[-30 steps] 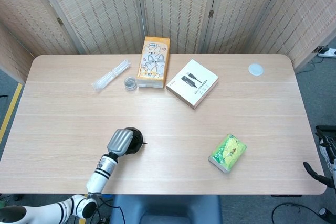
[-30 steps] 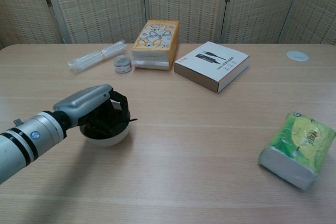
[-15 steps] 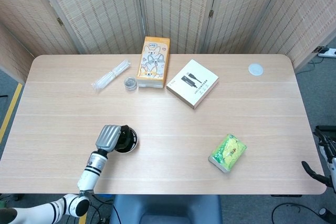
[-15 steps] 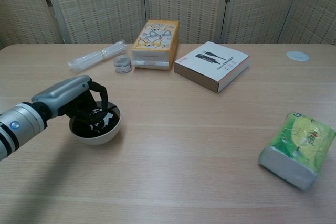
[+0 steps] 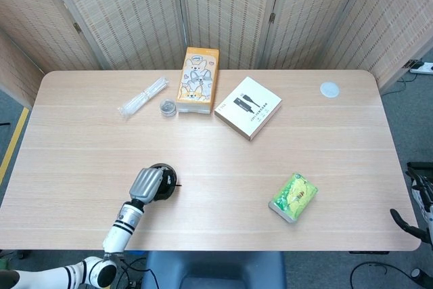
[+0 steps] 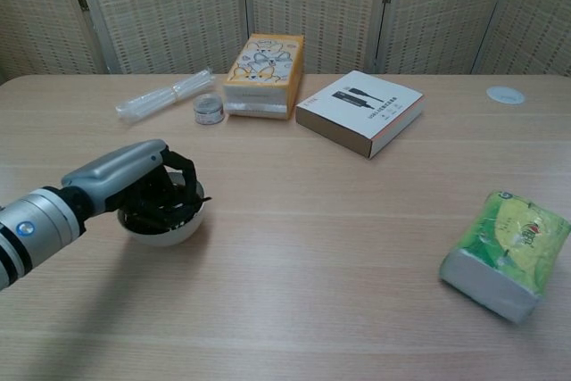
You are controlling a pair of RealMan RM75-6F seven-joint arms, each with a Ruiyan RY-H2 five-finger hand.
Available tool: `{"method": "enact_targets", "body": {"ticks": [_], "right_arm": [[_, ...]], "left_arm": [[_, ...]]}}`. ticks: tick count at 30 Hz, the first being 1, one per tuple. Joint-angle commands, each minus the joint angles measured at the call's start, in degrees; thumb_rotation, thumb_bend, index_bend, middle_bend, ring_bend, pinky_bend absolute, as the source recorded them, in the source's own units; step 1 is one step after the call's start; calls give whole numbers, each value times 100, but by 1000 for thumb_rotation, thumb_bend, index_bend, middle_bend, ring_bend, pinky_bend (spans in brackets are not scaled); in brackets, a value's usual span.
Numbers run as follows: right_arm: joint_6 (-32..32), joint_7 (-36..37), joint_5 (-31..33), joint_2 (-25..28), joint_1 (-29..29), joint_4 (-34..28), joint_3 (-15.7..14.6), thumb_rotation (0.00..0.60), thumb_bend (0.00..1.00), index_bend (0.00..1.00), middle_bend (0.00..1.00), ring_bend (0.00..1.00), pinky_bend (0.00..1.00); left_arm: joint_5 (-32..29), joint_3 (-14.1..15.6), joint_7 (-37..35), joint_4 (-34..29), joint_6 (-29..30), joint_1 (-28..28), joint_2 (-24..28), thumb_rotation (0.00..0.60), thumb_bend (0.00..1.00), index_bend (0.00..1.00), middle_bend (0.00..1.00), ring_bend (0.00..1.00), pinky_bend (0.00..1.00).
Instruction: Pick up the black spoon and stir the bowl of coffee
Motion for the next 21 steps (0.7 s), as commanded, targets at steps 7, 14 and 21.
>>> {"method": "enact_targets", "body": {"ticks": [7,14,21], "right_arm": [[24,44,22,-12,-26,41,6,600,168,90,216,369,222],[3,72,32,-29,-17,76,14,600,168,90,216,369,222],[-44,75,8,-45,32,97,23,600,168,90,216,369,222]], "left_arm": [[-266,-207,244,293,-231,-219,-207,600,464,657,1000,950,1000],[-489,-356,324,406,-250,-248,-142,600,464,657,1000,950,1000],[-531,-276,369,144,-158,-116,137,600,464,657,1000,950,1000]]}}
